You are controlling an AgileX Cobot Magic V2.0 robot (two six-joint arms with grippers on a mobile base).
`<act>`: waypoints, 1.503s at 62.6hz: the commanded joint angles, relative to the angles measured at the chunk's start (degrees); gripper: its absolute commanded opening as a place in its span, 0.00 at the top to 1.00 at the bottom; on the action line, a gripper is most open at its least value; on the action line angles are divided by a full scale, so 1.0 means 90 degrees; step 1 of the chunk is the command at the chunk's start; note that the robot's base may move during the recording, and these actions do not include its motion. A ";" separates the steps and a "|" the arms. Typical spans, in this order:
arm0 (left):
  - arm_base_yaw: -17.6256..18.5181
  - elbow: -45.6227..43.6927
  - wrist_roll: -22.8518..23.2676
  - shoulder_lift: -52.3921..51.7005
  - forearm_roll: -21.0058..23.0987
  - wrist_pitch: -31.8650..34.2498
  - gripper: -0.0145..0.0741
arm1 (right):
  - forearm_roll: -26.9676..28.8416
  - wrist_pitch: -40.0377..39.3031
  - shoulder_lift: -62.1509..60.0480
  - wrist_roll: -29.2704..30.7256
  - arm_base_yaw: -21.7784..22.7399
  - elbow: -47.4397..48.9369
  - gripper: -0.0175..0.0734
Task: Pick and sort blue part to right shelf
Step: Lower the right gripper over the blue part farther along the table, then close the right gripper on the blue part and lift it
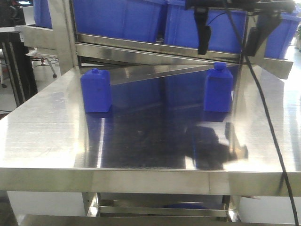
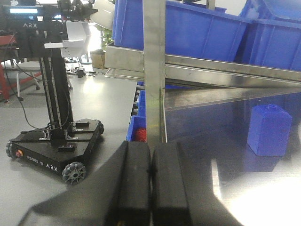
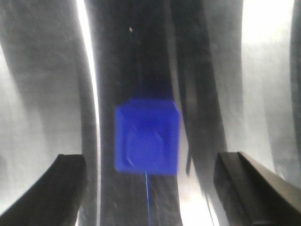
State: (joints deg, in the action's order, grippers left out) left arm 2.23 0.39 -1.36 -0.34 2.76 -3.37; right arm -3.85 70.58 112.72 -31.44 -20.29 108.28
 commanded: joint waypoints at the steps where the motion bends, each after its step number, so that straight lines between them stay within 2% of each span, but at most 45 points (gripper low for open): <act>1: 0.0046 0.0145 0.0077 -0.0147 0.0045 0.0519 0.68 | -0.0113 0.0332 -0.0196 -0.0043 -0.0032 0.0438 0.12; 15: 0.0046 0.0145 0.0077 -0.0147 0.0045 0.0519 0.68 | -0.0213 0.0553 0.0085 -0.0446 -0.0052 0.0467 0.12; 68: 0.0046 0.0145 0.0077 -0.0147 0.0045 0.0519 0.68 | -0.0152 0.0560 0.0751 -0.0447 -0.0006 0.0298 0.12; 73: 0.0046 0.0145 0.0077 -0.0147 0.0045 0.0519 0.68 | -0.0106 0.0560 0.0751 -0.0435 -0.0006 0.0298 0.16; 85: 0.0046 0.0145 0.0077 -0.0147 0.0045 0.0519 0.68 | -0.0097 0.0560 0.0751 -0.0408 -0.0006 0.0298 0.31; 94: 0.0046 0.0145 0.0077 -0.0147 0.0045 0.0519 0.68 | -0.0097 0.0506 0.0673 -0.0390 -0.0006 0.0298 0.33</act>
State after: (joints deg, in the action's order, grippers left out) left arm 2.23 0.39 -1.36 -0.34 2.76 -3.37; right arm -4.26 70.59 123.30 -35.47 -20.70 109.59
